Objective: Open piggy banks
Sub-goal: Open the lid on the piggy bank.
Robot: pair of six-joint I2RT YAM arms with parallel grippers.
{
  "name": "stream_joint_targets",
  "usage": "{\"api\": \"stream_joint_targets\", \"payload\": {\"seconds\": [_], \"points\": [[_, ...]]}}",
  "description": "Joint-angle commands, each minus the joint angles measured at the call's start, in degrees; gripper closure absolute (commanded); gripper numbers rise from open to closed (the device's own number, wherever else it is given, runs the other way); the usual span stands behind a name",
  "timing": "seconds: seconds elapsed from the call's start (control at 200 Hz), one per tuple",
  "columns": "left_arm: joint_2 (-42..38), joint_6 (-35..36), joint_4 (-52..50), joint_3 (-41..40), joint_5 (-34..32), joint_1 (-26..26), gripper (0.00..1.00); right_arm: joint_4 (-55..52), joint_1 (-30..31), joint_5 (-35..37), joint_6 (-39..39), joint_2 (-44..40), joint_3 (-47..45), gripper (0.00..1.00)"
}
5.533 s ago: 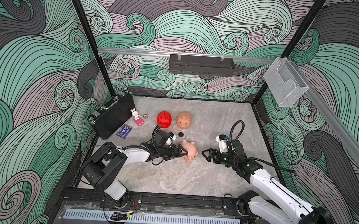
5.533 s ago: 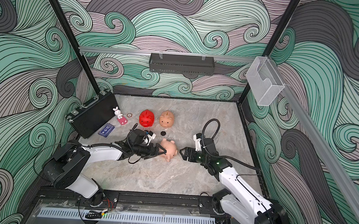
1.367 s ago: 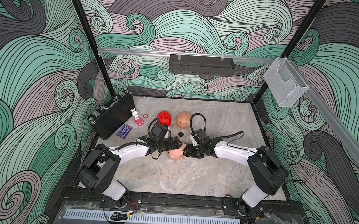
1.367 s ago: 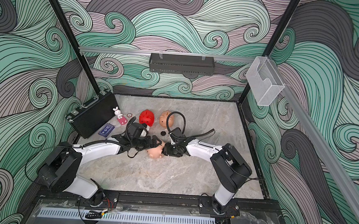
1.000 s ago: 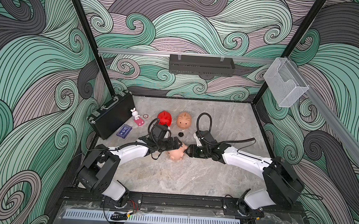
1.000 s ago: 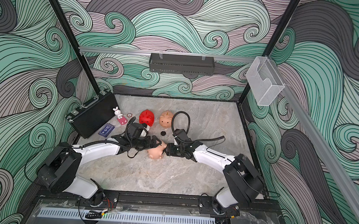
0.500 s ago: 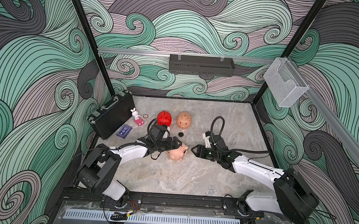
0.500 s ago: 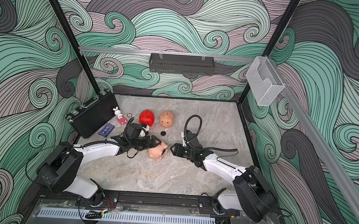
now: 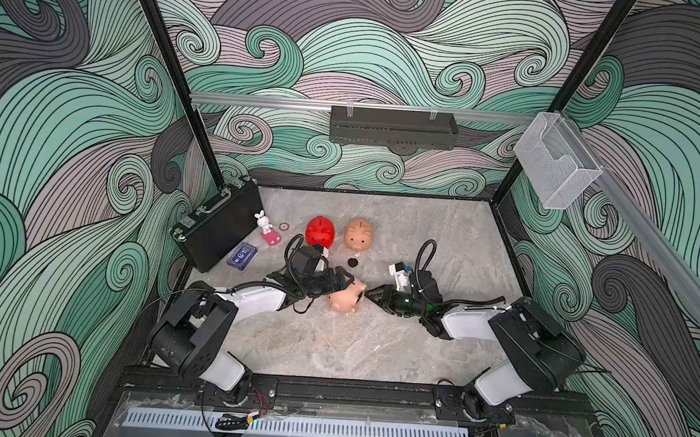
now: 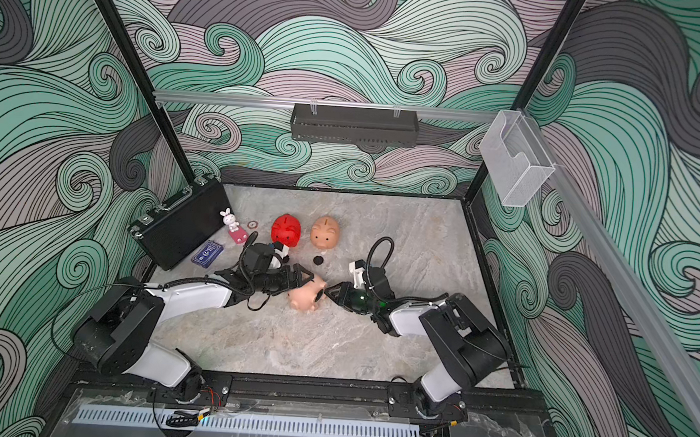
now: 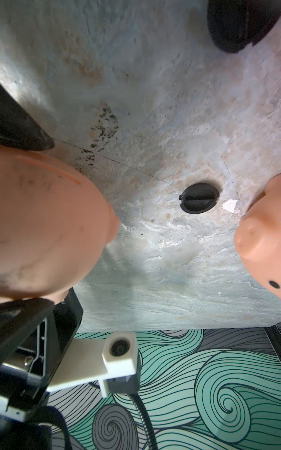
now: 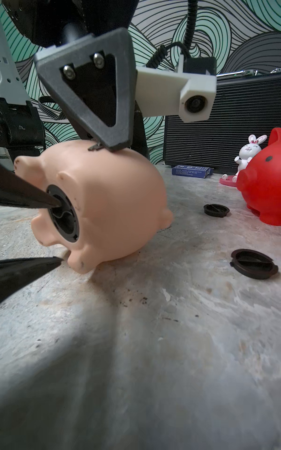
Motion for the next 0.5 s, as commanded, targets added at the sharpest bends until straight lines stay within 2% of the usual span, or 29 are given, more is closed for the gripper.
{"api": "stream_joint_targets", "payload": {"seconds": [0.0, 0.245, 0.495], "points": [[1.94, -0.77, -8.59, -3.02, -1.00, -0.08, 0.12, 8.85, 0.96, -0.51, 1.06, 2.71, -1.09, 0.68], [1.79, -0.61, -8.89, -3.05, -1.06, -0.08, 0.12, 16.23, 2.83, 0.18, 1.93, 6.71, -1.62, 0.72], [2.12, -0.32, -8.72, -2.91, -0.91, -0.07, 0.12, 16.67, 3.13, 0.88, 0.88, 7.56, -1.35, 0.76]]}}
